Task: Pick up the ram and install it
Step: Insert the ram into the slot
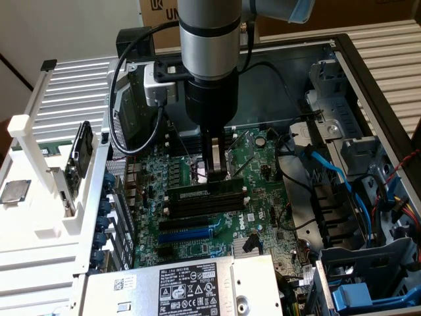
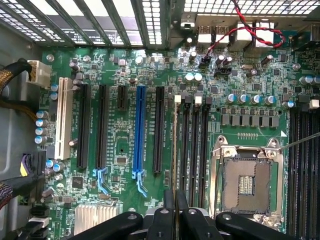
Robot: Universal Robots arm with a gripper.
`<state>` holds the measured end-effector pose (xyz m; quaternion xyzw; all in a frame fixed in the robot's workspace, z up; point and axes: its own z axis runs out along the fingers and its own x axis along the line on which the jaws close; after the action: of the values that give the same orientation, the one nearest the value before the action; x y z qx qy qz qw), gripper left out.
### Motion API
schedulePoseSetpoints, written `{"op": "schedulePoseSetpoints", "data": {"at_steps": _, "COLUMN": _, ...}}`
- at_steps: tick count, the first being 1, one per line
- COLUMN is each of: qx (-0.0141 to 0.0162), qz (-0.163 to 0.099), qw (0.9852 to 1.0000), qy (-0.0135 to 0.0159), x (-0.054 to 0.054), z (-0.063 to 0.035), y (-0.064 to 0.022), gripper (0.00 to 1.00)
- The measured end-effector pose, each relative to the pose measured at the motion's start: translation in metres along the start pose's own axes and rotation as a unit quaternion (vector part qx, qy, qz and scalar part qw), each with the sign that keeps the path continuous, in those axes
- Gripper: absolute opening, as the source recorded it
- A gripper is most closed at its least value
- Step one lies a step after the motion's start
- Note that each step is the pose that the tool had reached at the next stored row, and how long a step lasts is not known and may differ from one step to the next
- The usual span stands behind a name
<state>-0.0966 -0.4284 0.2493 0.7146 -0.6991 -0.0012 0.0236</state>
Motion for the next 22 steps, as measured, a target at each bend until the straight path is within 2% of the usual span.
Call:
{"op": "schedulePoseSetpoints", "data": {"at_steps": 3, "qx": -0.001, "qz": 0.0, "qw": 1.0, "qy": -0.0001, "x": 0.0002, "z": -0.0001, "y": 0.0, "gripper": 0.13}}
{"op": "schedulePoseSetpoints", "data": {"at_steps": 22, "qx": -0.001, "qz": 0.001, "qw": 1.0, "qy": -0.0001, "x": 0.0001, "z": 0.0041, "y": -0.0001, "gripper": 0.13}}
